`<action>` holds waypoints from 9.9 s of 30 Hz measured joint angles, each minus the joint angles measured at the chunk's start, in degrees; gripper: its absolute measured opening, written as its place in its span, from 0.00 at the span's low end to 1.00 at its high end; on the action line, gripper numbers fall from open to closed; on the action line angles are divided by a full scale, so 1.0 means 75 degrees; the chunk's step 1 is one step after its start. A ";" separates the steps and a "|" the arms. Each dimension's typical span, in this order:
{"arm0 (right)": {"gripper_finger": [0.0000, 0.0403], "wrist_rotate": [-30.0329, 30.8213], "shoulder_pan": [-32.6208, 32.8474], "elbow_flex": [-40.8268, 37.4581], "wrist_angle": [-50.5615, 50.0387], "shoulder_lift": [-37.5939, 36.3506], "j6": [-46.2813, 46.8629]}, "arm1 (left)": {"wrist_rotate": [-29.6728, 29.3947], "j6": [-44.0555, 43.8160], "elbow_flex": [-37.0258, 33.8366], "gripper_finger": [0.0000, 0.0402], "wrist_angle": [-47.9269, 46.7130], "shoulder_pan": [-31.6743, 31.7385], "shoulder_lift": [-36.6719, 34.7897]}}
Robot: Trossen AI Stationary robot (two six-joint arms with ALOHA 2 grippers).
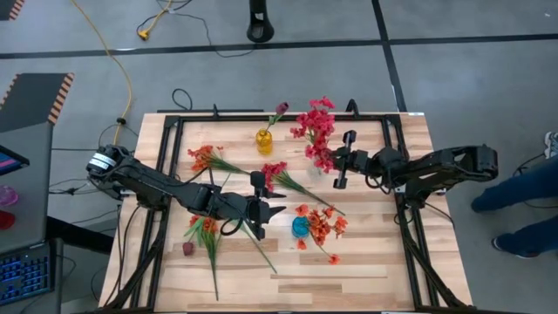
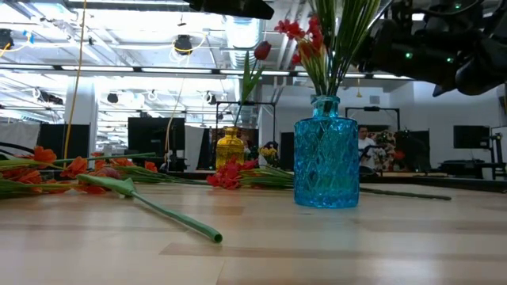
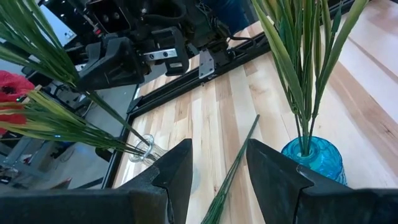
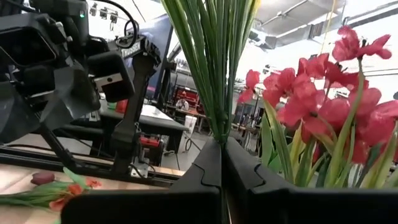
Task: Sort flowers into vase by color
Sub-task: Put the bottom red flowers into the transparent vase, then put the right dark red flower into the yellow vase
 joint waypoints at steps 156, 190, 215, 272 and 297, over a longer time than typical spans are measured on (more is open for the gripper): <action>0.58 0.2572 0.1515 -0.0001 -0.2766 -0.0023 0.0150 | 0.3772 -1.8711 -0.0048 0.35 -0.5765 0.0168 0.1659; 0.58 0.2569 0.1515 0.0000 -0.2860 -0.0023 0.0207 | 0.3436 -1.7520 -0.0047 0.01 -0.5806 0.0284 0.1886; 0.58 0.2569 0.1515 0.0003 -0.2872 -0.0023 0.0210 | -0.0545 -1.1858 -0.0044 0.00 -0.5512 0.1107 -0.1199; 0.58 0.2595 0.1501 0.0003 -0.2871 -0.0023 0.0201 | 0.1013 -0.3450 -0.1176 0.00 0.1709 0.5898 -0.1988; 0.58 0.2593 0.1501 0.0003 -0.2873 -0.0023 0.0204 | 0.1468 -0.2487 -0.1542 0.17 0.1512 0.5544 -0.1988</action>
